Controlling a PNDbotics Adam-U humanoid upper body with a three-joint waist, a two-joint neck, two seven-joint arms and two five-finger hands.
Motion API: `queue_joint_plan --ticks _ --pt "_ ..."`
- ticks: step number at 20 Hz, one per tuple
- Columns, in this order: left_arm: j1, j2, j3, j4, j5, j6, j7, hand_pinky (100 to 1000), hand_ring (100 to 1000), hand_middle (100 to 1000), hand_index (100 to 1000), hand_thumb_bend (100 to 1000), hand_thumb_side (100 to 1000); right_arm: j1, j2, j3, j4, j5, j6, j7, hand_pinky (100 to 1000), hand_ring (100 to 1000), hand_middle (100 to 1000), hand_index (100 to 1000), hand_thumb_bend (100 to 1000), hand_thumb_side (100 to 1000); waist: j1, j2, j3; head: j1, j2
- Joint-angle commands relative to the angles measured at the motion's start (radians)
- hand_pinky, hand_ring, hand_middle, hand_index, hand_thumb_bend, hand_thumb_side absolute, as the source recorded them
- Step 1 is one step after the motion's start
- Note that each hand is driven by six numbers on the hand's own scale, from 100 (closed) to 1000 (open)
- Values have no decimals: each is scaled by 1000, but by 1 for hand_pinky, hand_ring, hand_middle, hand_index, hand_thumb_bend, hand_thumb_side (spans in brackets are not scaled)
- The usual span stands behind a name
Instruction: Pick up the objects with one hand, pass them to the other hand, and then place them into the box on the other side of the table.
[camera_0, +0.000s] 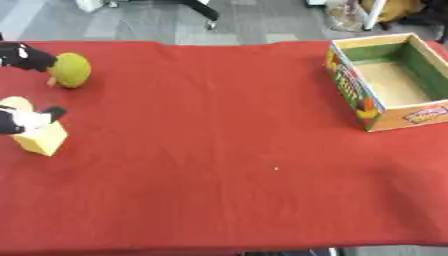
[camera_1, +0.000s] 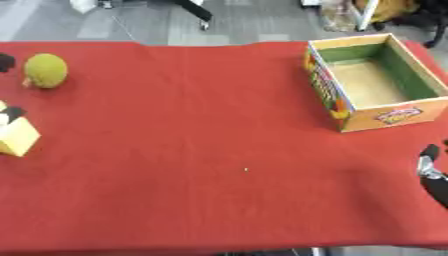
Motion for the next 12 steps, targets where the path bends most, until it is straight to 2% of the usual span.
queue_joint_plan --ticks 1,7,12 --pt "-43 143 -83 87 -121 -88 -76 831 780 763 842 542 177 -4 -36 -1 -6 6 -2 3 776 645 617 862 100 293 17 -22 -3 7 -2" --pt "-102 154 -165 232 -279 -189 -101 831 791 778 838 575 162 -5 -42 2 -3 6 -5 6 776 645 617 862 100 292 22 -22 -9 13 -2" --pt "-151 108 -177 341 -362 -211 -22 823 785 776 838 555 151 -4 -42 3 0 4 -6 7 775 644 616 862 100 293 21 -25 -11 10 -2"
